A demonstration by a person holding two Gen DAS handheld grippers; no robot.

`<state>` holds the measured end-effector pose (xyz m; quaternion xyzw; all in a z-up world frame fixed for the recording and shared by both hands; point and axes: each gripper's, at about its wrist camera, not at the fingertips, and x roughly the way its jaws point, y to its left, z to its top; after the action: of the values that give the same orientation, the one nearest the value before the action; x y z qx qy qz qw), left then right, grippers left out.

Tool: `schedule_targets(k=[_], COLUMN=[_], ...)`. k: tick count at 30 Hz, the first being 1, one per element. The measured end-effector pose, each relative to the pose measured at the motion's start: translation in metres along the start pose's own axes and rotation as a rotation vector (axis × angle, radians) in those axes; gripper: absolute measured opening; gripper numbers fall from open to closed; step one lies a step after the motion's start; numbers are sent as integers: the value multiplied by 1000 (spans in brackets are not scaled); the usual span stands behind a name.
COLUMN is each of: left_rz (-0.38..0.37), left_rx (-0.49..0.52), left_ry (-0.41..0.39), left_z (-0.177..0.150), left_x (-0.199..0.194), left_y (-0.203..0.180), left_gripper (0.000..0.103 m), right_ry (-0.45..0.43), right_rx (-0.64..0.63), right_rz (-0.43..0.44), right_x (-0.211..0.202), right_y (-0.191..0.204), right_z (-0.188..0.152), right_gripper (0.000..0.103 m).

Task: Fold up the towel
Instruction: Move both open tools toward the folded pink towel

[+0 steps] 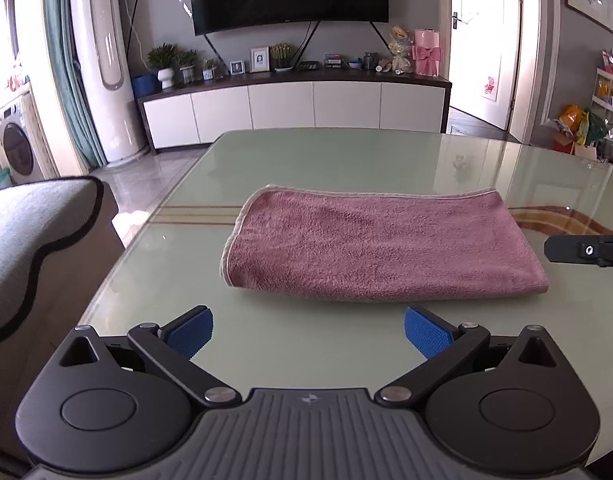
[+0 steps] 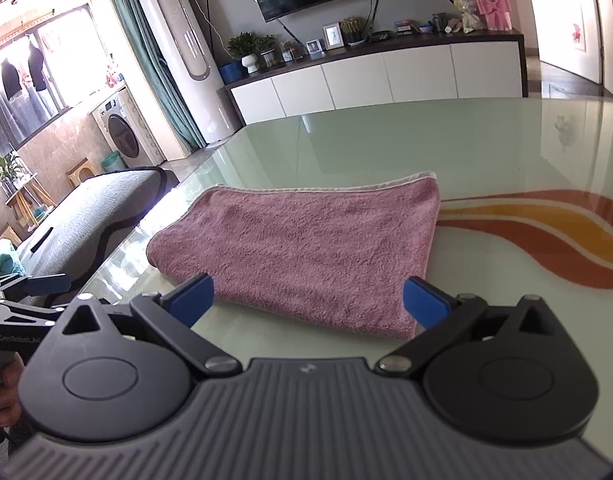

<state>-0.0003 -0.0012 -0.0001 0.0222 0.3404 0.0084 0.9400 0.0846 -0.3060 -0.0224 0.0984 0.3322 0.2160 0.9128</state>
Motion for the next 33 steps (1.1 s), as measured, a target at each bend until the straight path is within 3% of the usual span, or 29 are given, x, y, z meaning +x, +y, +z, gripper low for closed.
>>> schedule_targets(k=[6,11,25,33], left_rz=[37,12,-9,-23], left_rx=[70,34,22,21], left_ry=[-34,-4,-19,-49], left_z=[-3,2,4,8], left_x=[-7,-6,-34,-59], left_y=[-14,-15,-13,-13], left_gripper=[103,103,103,103], right_ry=[-4,-6,22,-24], right_rx=[-4,-6,-19,-49], right_rz=[-5,-17,-52,-75], right_x=[0,-5,-30,-58], right_y=[2,4,25,51], right_z=[0,-2,-22,-37], right_gripper=[103,103,103,103])
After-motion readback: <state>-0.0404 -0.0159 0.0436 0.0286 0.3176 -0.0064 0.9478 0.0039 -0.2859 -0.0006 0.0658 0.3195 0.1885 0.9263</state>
